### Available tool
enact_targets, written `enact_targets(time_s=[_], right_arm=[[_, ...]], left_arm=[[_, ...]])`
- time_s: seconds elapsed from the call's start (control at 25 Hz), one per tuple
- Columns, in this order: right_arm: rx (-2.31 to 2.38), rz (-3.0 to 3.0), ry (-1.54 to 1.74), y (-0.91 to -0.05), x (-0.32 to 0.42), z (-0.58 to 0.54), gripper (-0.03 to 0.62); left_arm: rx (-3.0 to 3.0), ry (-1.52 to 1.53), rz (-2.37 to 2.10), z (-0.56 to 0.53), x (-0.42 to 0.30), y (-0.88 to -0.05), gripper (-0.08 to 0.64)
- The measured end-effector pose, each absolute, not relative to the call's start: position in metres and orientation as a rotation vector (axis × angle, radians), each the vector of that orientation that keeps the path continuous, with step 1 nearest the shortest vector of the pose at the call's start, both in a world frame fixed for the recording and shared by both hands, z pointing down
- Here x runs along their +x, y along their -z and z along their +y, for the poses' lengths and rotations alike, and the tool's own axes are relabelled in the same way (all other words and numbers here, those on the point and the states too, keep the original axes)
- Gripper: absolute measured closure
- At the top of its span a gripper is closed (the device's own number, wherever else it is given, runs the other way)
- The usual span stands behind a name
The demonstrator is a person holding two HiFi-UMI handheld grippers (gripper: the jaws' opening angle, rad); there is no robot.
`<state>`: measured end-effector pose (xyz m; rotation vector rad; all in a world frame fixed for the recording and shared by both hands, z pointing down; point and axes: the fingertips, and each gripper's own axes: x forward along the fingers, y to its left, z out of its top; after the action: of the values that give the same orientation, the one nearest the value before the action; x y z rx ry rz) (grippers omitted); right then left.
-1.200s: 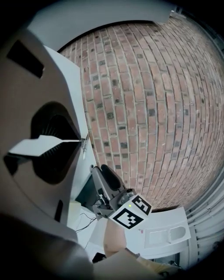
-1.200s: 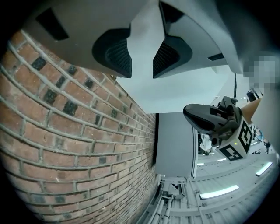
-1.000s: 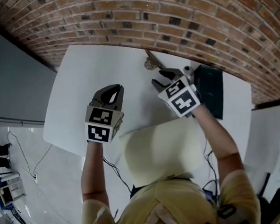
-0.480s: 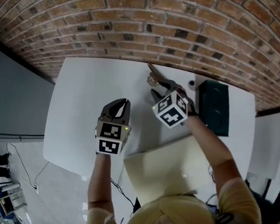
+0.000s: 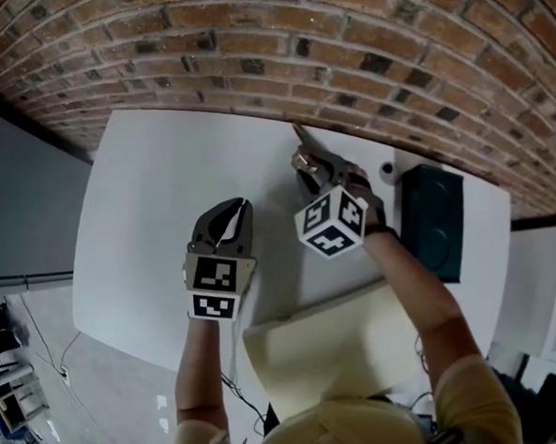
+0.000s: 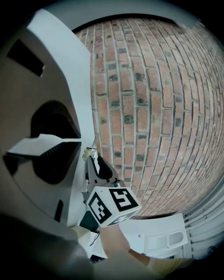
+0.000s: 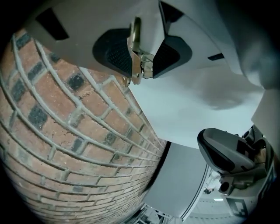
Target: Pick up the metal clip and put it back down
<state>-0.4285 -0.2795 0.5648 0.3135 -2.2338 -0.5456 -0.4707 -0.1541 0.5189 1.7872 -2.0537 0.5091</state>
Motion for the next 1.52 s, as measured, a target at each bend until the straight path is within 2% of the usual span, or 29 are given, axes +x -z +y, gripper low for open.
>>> enact_targets(time_s=[0.32,0.52,0.8,1.52], right_arm=[[0.37,-2.191,0.634,-0.576,-0.438,-0.293,0.48],[0.419,-2.165,0.729,-0.576,-0.438,-0.298,0.536],[0.485,-2.182,0.775,-0.561,-0.436,-0.299,0.581],[0.483,-2.256,0.884,-0.497,-0.427,-0.266,0.584]], left_arm=[[1.783,-0.467,-2.062,-0.153,-0.475,-0.526,0.555],[1.76,-0.452,-2.074,-0.15,-0.48,-0.531,0.555],[1.753,-0.431,-2.057,-0.145,-0.481,-0.534,0.555],[1.738,-0.414,-2.096,-0.13,-0.477,-0.492,0.555]])
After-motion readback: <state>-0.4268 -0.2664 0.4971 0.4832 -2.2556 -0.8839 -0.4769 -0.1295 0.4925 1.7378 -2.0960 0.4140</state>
